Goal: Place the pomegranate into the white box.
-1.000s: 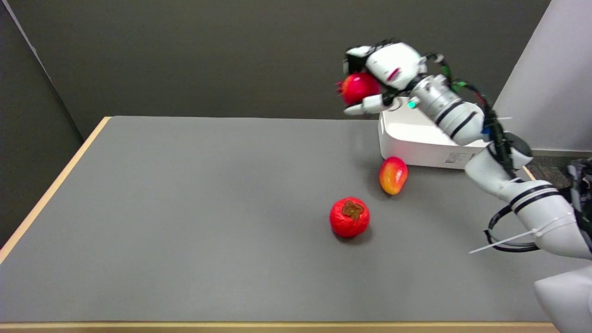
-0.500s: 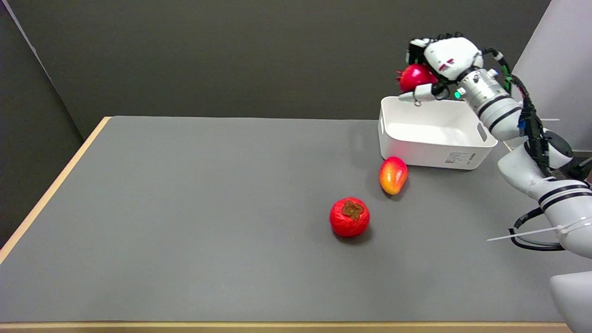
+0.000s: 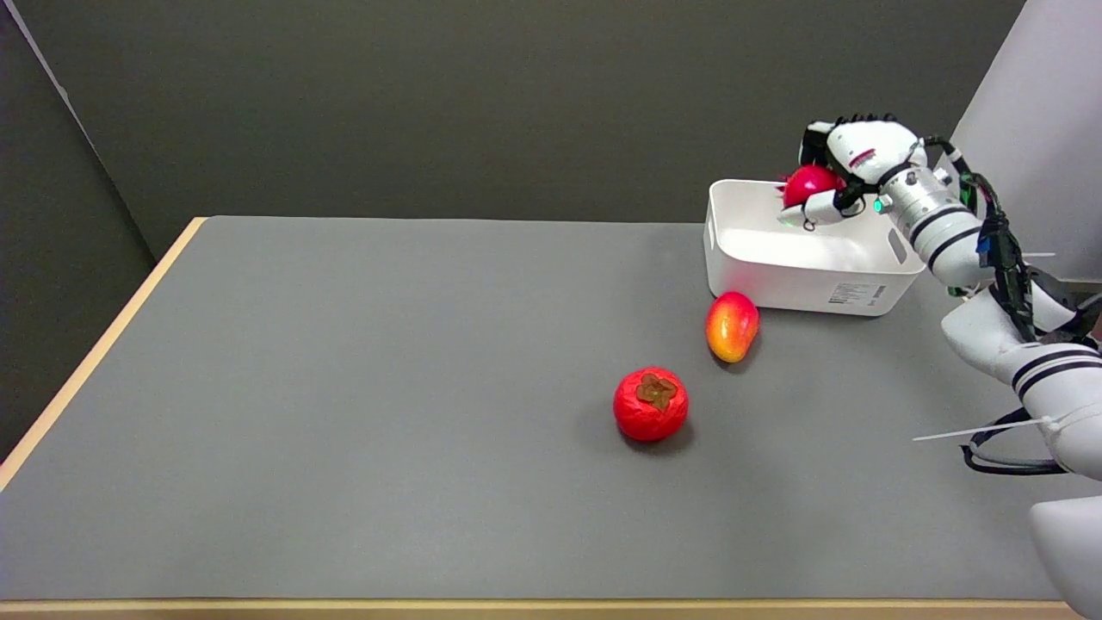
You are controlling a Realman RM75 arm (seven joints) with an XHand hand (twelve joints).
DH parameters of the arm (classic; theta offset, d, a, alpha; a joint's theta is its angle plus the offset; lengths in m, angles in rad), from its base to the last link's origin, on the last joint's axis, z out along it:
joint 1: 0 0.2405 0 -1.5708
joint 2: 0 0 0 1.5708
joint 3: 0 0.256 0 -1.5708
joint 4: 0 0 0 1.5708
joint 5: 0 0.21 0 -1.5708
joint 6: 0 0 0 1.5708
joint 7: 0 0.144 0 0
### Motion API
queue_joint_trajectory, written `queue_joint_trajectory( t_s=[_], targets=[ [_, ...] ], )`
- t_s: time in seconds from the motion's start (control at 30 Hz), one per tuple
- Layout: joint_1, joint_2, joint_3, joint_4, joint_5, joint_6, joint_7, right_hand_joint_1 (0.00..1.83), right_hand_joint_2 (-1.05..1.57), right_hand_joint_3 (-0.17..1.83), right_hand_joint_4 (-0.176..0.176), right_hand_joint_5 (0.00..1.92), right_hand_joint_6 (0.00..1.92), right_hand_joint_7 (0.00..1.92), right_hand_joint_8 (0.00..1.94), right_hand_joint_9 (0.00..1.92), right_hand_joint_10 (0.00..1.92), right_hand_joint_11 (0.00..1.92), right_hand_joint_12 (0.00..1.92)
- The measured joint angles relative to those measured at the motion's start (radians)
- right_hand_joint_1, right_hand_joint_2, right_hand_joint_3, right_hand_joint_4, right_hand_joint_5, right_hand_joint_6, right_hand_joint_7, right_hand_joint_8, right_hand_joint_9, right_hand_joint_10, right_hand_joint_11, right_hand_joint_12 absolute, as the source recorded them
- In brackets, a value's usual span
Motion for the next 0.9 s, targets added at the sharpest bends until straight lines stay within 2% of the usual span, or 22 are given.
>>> queue_joint_trajectory(
  t_s=[0.03,0.07,0.17,0.23,0.3,0.37,0.43,0.5,0.73,0.87,0.9],
  targets=[
    [0.002,0.001,-0.003,-0.012,0.008,0.0,-0.001,0.71,0.78,0.92,0.086,0.36,0.85,0.59,0.74,0.61,1.27,0.1,1.92],
    [0.004,0.001,-0.007,-0.025,0.019,0.0,-0.002,0.66,0.77,0.93,0.087,0.34,0.77,0.54,0.66,0.55,1.17,0.07,1.92],
    [0.009,0.002,-0.018,-0.056,0.062,0.001,-0.005,0.5,0.7,0.9,0.096,0.28,0.55,0.39,0.43,0.34,0.86,0.27,1.65],
    [0.01,0.003,-0.026,-0.074,0.105,0.007,-0.006,0.44,0.69,0.87,0.103,0.28,0.53,0.35,0.38,0.28,0.78,0.24,1.42],
    [0.01,0.003,-0.035,-0.091,0.154,0.018,-0.006,0.38,0.65,0.86,0.129,0.29,0.57,0.28,0.32,0.18,0.63,0.1,1.22],
    [0.01,0.004,-0.045,-0.107,0.205,0.033,-0.007,0.35,0.62,0.85,0.136,0.29,0.58,0.24,0.3,0.13,0.58,0.05,1.17],
    [0.009,0.004,-0.059,-0.123,0.257,0.053,-0.008,0.38,0.56,1.0,0.146,0.22,0.61,0.07,0.34,0.01,0.42,0.02,0.89],
    [0.006,0.005,-0.07,-0.133,0.296,0.067,-0.008,0.29,0.51,0.94,0.148,0.22,0.57,0.08,0.24,0.03,0.33,0.0,0.93],
    [-0.01,0.007,-0.101,-0.138,0.408,0.12,-0.009,0.25,0.51,0.91,0.126,0.15,0.49,0.01,0.1,0.0,0.09,0.0,0.64],
    [-0.028,0.007,-0.108,-0.105,0.456,0.155,-0.011,0.28,0.53,0.87,0.122,0.18,0.45,0.0,0.15,0.0,0.08,0.0,0.59],
    [-0.036,0.007,-0.108,-0.089,0.468,0.166,-0.012,0.27,0.51,0.89,0.117,0.17,0.47,0.02,0.18,0.0,0.15,0.0,0.65]
  ],
)
